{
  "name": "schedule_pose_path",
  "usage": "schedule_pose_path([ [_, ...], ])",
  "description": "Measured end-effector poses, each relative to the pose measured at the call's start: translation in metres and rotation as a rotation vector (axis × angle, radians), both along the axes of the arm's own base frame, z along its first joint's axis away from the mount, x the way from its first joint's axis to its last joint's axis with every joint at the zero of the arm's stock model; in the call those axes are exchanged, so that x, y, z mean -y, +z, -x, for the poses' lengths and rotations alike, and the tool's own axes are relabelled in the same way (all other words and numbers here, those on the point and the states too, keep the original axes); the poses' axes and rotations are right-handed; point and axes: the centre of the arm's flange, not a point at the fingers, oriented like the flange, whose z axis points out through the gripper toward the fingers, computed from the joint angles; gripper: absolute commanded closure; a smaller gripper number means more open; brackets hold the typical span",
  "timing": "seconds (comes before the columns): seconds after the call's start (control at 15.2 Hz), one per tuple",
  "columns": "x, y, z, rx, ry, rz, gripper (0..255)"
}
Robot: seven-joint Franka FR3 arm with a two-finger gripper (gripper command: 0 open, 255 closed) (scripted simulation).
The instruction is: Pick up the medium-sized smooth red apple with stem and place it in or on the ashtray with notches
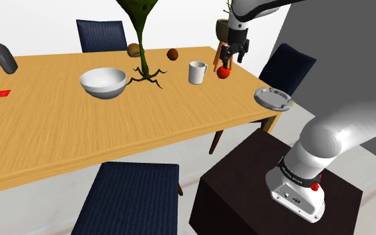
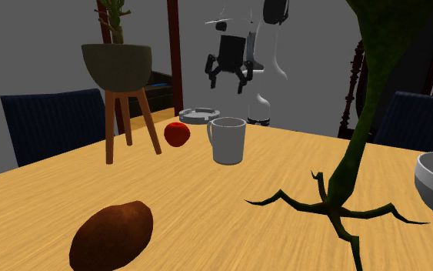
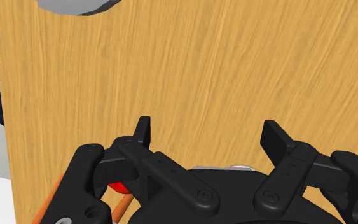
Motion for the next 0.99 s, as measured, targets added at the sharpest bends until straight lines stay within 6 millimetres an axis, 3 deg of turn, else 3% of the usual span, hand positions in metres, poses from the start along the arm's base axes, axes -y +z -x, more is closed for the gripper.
schedule_pose_path([
  [0.99, 0.123, -0.064, -0.135, 0.052, -0.198, 0.003, 0],
])
